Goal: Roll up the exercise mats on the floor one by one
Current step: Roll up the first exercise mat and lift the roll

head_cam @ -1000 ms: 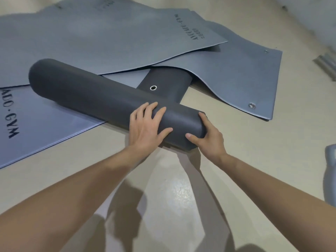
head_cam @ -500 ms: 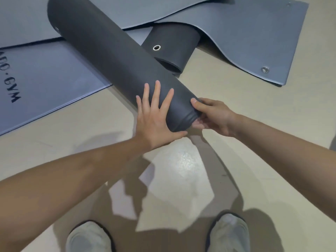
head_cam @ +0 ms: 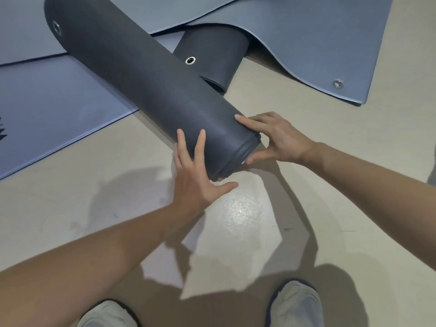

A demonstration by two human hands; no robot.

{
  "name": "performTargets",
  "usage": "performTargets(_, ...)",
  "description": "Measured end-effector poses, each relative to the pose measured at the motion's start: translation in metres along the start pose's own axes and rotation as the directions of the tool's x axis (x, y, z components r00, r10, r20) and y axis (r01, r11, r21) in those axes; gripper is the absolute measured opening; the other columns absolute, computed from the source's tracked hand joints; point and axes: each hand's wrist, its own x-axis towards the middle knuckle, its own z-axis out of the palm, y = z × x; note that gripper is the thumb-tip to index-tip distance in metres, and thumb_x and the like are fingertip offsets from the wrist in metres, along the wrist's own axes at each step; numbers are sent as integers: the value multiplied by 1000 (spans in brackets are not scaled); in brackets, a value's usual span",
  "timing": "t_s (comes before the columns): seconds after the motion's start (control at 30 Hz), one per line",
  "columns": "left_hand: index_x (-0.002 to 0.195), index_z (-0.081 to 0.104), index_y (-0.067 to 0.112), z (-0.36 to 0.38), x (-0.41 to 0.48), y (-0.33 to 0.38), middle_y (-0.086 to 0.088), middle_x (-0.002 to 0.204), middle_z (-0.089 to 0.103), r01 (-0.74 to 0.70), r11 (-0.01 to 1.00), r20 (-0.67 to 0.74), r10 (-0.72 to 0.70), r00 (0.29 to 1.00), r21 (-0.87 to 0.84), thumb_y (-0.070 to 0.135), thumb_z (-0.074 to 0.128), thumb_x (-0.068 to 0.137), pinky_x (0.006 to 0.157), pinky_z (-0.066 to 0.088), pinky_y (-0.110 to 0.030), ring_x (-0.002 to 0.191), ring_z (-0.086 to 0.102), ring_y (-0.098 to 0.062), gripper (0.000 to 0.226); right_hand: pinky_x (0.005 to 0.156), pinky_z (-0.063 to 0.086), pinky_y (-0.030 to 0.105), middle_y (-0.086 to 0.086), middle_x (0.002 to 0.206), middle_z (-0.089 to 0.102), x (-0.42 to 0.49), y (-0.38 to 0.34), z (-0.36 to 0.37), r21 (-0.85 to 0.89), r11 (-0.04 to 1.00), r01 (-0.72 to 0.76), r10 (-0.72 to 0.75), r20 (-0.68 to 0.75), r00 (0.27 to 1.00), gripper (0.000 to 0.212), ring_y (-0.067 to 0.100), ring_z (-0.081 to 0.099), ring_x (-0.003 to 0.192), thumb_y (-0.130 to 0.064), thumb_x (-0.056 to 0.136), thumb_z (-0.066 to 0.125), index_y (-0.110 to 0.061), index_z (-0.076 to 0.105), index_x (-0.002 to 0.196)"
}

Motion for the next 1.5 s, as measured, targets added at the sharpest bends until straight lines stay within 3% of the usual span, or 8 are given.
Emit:
performTargets(0.13,163,4,32,16,4,7,-14,169,-22,35,997,-39,-38,999,-65,71,87,58,123,21,-63,157,-2,-41,140,108,44,38,3,147,46,10,-10,2,183,983,-3,-6,51,999,118,21,52,127,-68,69,84,-37,21,163)
performTargets(0.4,159,33,16,7,7,10,-17,171,3,-36,981,-210,-5,978,-192,47,90,70,114,39,-59,156,21,-35,111,119,39,39,-15,153,48,12,-23,4,540,831,-133,128,47,991,122,5,44,141,-45,55,100,-47,32,157)
performTargets(0.77,141,63,19,-250,7,141,0,154,53,219,931,-192,-281,940,-293,34,79,62,112,48,-38,142,50,-15,82,104,54,41,-12,139,65,-2,-205,-170,881,364,-303,342,176,923,85,10,63,126,-26,79,90,-32,47,153)
performTargets(0.93,131,70,31,-382,14,225,17,134,67,416,811,-15,-463,886,-411,44,79,55,105,53,-32,120,63,3,77,78,65,51,-9,116,75,-30,-290,-296,862,260,-436,412,309,857,58,20,75,101,-37,84,84,-47,60,136)
performTargets(1.07,119,76,33,-466,16,267,14,103,77,522,737,129,-522,843,-428,40,81,61,90,61,-37,95,73,-4,59,66,65,43,2,104,78,-45,-336,-375,802,310,-510,452,348,822,61,30,77,80,-44,81,86,-38,63,138)
performTargets(1.23,101,82,25,-517,14,271,8,100,79,614,666,371,-490,788,-423,16,85,78,93,61,-48,95,75,-17,25,67,65,38,2,101,79,-64,-383,-405,699,282,-657,508,472,721,43,22,78,76,-56,87,75,-31,73,122)
performTargets(1.37,116,78,22,-510,-26,263,8,113,77,733,635,589,-504,632,-243,32,93,73,104,55,-37,105,71,-8,47,63,65,41,4,103,76,-104,-398,-379,570,290,-769,607,512,608,64,26,77,66,-72,81,70,-34,65,132)
performTargets(1.5,124,72,27,-499,-68,284,14,106,71,765,616,501,-610,614,-186,55,84,77,96,55,-33,105,68,-11,56,63,65,39,0,108,76,-132,-408,-371,561,215,-799,660,520,543,72,22,77,74,-72,82,68,-34,59,142)
